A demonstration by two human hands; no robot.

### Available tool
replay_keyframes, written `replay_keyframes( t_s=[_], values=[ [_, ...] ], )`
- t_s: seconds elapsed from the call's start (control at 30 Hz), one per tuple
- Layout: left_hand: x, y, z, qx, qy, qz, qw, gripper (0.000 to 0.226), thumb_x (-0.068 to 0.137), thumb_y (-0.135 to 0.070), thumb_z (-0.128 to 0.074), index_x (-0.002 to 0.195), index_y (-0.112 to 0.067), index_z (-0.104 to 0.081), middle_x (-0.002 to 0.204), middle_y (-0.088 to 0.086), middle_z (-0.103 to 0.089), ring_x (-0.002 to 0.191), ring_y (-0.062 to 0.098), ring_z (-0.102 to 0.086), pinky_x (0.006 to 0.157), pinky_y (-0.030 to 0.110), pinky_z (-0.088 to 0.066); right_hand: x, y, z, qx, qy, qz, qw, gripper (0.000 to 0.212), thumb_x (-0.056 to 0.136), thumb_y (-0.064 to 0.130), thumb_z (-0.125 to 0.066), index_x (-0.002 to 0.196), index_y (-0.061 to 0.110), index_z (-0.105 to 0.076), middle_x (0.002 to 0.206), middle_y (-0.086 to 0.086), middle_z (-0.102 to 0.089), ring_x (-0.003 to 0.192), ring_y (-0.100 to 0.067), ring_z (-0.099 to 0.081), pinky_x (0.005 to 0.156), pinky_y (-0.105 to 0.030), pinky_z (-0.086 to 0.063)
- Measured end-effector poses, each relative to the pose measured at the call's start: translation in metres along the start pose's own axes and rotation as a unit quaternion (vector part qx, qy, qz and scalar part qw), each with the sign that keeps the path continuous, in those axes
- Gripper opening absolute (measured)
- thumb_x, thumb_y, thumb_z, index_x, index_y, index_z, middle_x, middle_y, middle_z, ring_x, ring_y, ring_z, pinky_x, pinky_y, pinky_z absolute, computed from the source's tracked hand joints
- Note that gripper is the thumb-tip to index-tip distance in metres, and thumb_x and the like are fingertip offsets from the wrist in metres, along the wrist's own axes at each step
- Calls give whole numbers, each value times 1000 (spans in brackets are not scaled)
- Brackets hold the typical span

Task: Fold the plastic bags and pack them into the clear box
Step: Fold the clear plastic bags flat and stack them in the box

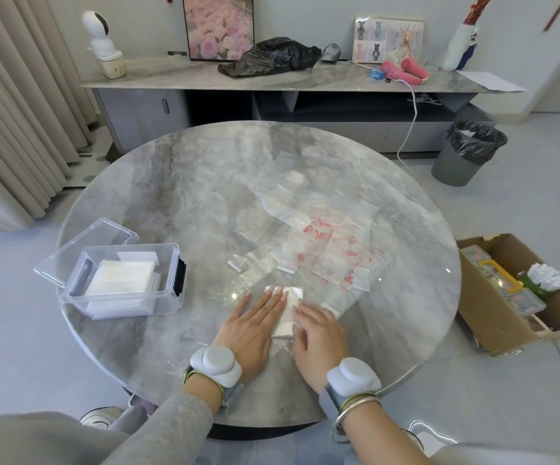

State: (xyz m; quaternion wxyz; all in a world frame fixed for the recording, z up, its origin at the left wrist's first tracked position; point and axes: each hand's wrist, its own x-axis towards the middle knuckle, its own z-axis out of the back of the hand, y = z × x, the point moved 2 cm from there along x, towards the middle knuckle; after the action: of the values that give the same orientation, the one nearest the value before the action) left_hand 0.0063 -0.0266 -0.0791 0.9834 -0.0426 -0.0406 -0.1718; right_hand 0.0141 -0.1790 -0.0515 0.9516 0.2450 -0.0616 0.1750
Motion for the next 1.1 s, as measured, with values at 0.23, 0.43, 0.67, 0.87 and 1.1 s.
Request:
replay_keyframes(
  t_s=[0.23,0.43,0.67,0.87,1.1],
  values=[
    [-2,1,-6,-27,-5,8,1000,59,97,-37,-32,152,-14,-32,157,-1,-30,146,16,-24,114,45,-15,13,-11,10,260,19,-362,895,21,86,21,-65,107,18,-65,101,4,-68,96,-17,-64,85,-26,-48],
    [-2,-1,-5,-24,-7,13,1000,60,98,-41,-30,151,-13,-32,156,1,-33,145,18,-29,112,44,-19,15,-10,-5,361,1,-429,828,32,73,28,-81,90,19,-56,81,-7,-71,71,-23,-70,69,-42,-58],
    [0,-4,1,-61,-47,5,997,55,98,-38,-33,145,-11,-43,149,3,-45,138,20,-41,110,36,-24,12,-2,-10,283,50,-359,888,21,73,35,-76,83,22,-65,74,6,-70,70,-16,-69,71,-32,-55],
    [6,15,30,-270,-149,127,943,57,91,-36,-34,144,-17,-42,151,1,-42,135,19,-43,109,39,-36,17,-1,7,224,37,-290,930,7,84,27,-66,85,21,-64,74,10,-65,72,-17,-62,64,-28,-48],
    [15,34,46,-577,-118,302,750,59,87,-28,-72,139,-25,-44,119,-11,-62,108,11,-59,92,22,-45,19,14,15,341,64,-232,909,13,81,26,-73,75,24,-62,72,5,-70,65,-11,-62,63,-22,-46]
  ],
)
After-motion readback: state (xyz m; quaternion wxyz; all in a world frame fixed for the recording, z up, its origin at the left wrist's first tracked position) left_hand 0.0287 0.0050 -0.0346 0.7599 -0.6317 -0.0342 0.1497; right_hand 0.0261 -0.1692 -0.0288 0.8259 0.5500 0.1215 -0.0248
